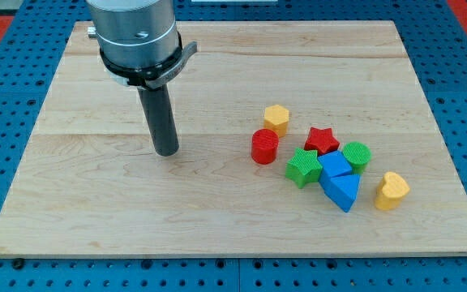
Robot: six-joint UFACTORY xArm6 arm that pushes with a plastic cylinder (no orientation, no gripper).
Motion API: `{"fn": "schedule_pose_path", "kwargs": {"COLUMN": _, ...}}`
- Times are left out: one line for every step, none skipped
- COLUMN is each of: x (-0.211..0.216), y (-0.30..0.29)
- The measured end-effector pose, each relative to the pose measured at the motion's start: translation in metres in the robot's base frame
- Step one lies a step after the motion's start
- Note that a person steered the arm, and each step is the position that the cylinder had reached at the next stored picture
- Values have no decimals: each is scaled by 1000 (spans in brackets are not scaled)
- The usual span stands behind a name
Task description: Move your arm towards the red circle
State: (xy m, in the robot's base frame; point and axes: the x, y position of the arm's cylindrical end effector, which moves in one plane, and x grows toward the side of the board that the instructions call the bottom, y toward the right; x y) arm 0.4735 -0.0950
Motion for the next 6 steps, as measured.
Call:
{"fn": "schedule_pose_path", "kwargs": {"x": 0, "y": 0}}
{"fn": "schedule_pose_path", "kwargs": {"x": 2, "y": 0}}
{"fn": "schedule_pose_path", "kwargs": {"x": 5, "y": 0}}
{"fn": "schedule_pose_path", "kwargs": {"x": 7, "y": 0}}
{"fn": "schedule_pose_path", "kwargs": {"x": 10, "y": 0}}
{"fn": "schedule_pose_path", "kwargs": {"x": 20, "y": 17}}
